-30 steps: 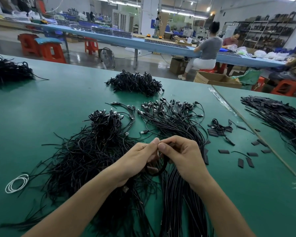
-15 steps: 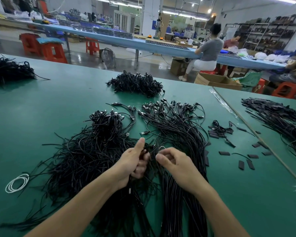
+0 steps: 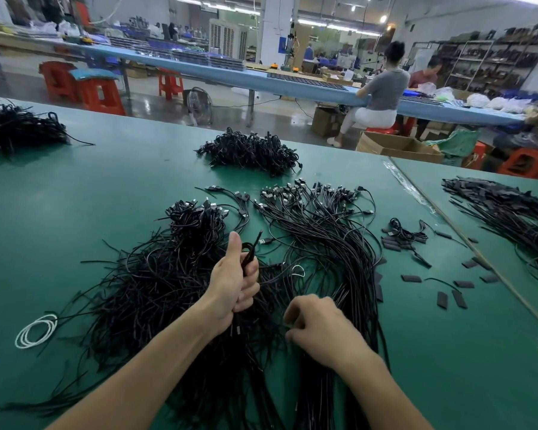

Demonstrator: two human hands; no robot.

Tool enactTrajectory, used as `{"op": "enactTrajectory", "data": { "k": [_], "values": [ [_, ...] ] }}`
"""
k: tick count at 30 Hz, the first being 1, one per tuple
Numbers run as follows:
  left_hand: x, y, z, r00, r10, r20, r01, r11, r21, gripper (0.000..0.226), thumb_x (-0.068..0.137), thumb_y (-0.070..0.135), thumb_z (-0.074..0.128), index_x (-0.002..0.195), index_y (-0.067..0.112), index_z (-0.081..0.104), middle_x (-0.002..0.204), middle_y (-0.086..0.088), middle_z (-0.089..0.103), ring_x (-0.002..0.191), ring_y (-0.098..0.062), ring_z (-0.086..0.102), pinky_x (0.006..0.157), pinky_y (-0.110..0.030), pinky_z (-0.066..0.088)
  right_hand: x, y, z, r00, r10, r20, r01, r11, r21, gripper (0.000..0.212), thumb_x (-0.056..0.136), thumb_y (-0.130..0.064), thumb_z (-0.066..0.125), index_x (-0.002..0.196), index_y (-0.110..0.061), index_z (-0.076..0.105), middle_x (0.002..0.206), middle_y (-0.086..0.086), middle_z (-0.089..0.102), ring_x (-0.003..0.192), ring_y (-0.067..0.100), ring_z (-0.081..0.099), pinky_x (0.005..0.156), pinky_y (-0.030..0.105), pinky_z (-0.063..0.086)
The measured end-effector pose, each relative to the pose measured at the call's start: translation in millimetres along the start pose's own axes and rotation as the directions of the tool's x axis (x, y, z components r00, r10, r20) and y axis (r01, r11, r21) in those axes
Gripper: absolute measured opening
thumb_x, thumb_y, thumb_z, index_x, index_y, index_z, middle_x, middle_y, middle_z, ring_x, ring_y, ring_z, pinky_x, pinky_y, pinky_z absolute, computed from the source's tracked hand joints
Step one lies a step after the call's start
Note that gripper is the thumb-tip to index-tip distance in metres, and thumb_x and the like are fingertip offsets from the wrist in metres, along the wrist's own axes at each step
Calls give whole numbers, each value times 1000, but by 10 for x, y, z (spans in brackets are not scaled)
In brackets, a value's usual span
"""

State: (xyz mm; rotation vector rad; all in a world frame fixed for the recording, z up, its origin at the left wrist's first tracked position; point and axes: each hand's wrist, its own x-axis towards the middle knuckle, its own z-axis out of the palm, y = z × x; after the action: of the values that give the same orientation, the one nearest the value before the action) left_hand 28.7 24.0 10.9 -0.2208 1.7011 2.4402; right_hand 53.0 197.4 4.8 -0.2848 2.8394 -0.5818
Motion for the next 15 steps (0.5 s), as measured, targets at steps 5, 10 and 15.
{"op": "enactTrajectory", "data": {
  "k": [5,10,15],
  "values": [
    [0,9,27,1000,-9,23,6,993,121,72,103,57,25,45,23,48,44,6,30,32,-8,21,29,-17,20,0,101,-310,931,64,-358,55,949,311,14,82,-21,77,78,-32,70,73,-14,69,71,-5,64,67,10,52],
    [-101,-26,209,986,74,151,-114,953,282,41,101,32,42,71,16,63,44,11,38,33,-6,26,33,-16,19,-35,-128,-342,863,70,-501,314,702,639,9,81,-22,81,86,-28,76,79,-11,74,73,4,68,69,19,54],
    [-210,52,295,951,244,188,-274,949,158,25,105,17,38,108,10,61,46,14,47,34,1,38,36,-10,30,-116,-240,-373,896,-181,-405,391,755,527,27,89,0,67,96,-23,79,86,-14,75,81,3,69,73,15,50]
  ]
}}
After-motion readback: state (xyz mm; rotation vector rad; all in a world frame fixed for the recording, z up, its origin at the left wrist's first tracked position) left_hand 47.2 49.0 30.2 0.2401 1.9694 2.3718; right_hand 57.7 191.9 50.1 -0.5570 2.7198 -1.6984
